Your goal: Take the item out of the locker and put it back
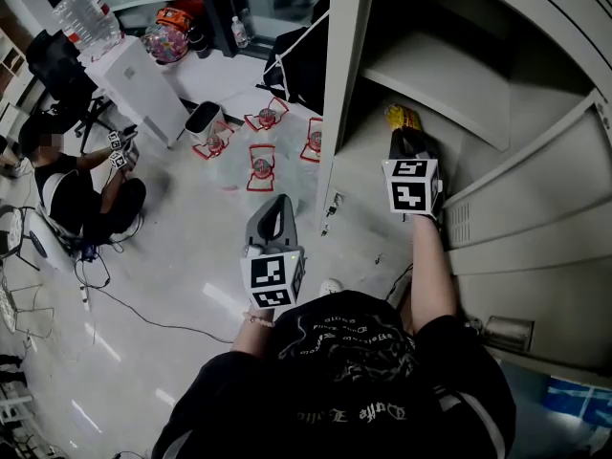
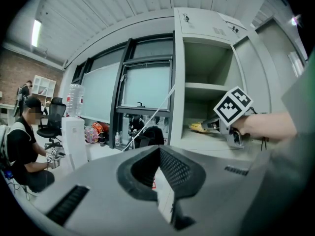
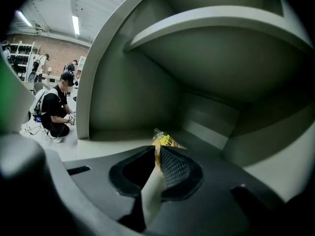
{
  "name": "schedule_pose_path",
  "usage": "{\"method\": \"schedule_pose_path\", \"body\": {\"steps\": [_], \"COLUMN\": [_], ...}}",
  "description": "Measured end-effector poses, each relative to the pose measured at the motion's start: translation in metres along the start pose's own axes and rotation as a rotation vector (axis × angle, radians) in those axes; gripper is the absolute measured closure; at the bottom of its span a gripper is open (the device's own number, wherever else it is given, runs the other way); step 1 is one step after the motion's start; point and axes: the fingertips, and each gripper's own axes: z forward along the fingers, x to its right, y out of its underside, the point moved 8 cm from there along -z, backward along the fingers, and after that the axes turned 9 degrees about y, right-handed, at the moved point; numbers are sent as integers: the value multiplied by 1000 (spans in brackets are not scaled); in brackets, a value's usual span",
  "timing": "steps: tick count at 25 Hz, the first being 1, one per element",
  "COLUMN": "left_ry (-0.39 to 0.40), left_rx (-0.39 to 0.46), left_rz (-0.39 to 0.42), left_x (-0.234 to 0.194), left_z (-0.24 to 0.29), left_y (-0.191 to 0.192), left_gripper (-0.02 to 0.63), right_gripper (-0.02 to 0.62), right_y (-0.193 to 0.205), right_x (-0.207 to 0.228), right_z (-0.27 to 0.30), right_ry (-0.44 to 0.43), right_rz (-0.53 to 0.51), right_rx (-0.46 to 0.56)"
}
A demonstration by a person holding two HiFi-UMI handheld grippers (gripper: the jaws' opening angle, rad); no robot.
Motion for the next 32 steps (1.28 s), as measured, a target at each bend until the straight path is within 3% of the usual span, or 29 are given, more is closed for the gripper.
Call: {"method": "schedule_pose_path", "body": {"steps": [4, 13, 18, 25, 32], "left_ry": [-17, -44, -57, -53, -49], "left_rx": [-4, 1, 2, 5, -1], "left_rz": [-12, -18, -23, -21, -34], "left_x": [0, 3, 2, 6, 2], "left_z": [-3, -11, -14, -25, -47], "left_y": [2, 6, 8, 4, 17], "left_gripper": [600, 600, 600, 600, 600], "right_gripper": [553, 540, 459, 399, 383], "right_y": [7, 8, 8, -6, -13], "right_x": [-4, -4, -5, -2, -9], "right_z": [2, 3, 5, -16, -52], "right_ry": [-60, -73, -90, -88, -49], "right_rz": [7, 22, 45, 177, 214], "right_rx": [-60, -58, -36, 86, 174]}}
